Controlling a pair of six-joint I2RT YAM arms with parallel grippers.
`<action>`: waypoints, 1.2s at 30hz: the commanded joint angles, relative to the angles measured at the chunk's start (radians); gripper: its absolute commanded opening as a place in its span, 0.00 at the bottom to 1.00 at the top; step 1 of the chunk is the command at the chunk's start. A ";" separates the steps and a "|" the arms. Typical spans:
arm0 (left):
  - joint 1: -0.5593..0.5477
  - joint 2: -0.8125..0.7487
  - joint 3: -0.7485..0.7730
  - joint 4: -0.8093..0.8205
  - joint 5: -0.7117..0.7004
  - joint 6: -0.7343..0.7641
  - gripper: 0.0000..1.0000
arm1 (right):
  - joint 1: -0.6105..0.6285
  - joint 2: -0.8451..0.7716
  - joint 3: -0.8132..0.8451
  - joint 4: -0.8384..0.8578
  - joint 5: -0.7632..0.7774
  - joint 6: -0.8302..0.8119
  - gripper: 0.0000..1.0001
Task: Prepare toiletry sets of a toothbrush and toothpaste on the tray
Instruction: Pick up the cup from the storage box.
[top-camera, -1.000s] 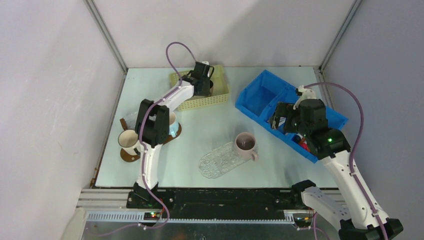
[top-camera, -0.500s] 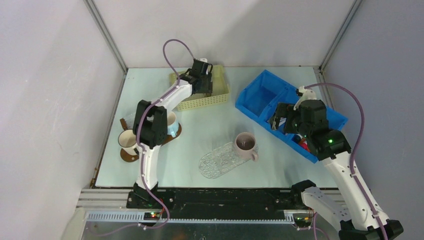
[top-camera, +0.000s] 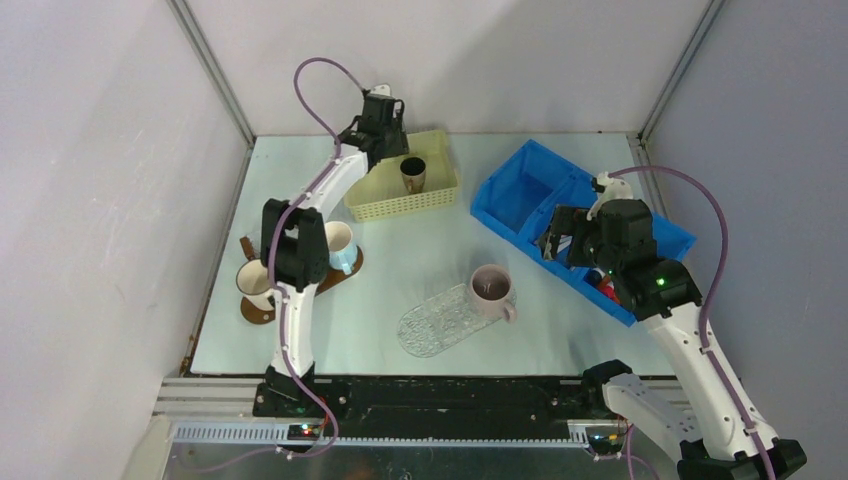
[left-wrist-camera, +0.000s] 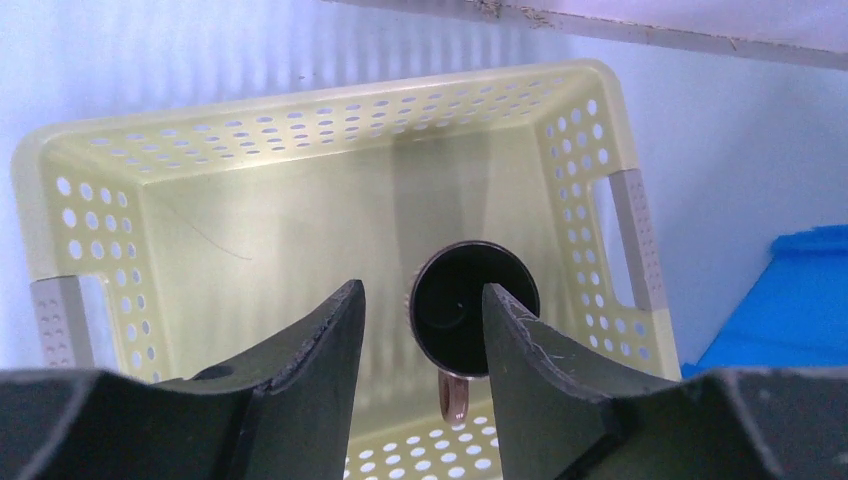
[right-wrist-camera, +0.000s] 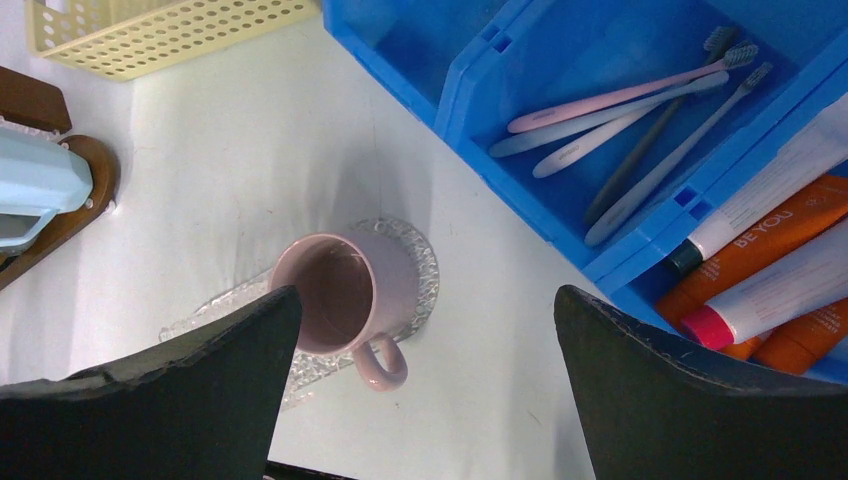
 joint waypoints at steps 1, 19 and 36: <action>0.011 0.062 0.047 0.011 0.028 -0.041 0.52 | -0.008 0.007 0.003 0.027 -0.004 0.003 0.99; 0.020 0.126 0.082 -0.028 0.057 -0.071 0.13 | -0.017 0.032 0.004 0.041 -0.014 0.001 0.99; 0.014 -0.231 -0.089 -0.004 0.031 -0.110 0.00 | -0.019 -0.021 0.004 0.032 -0.020 -0.017 1.00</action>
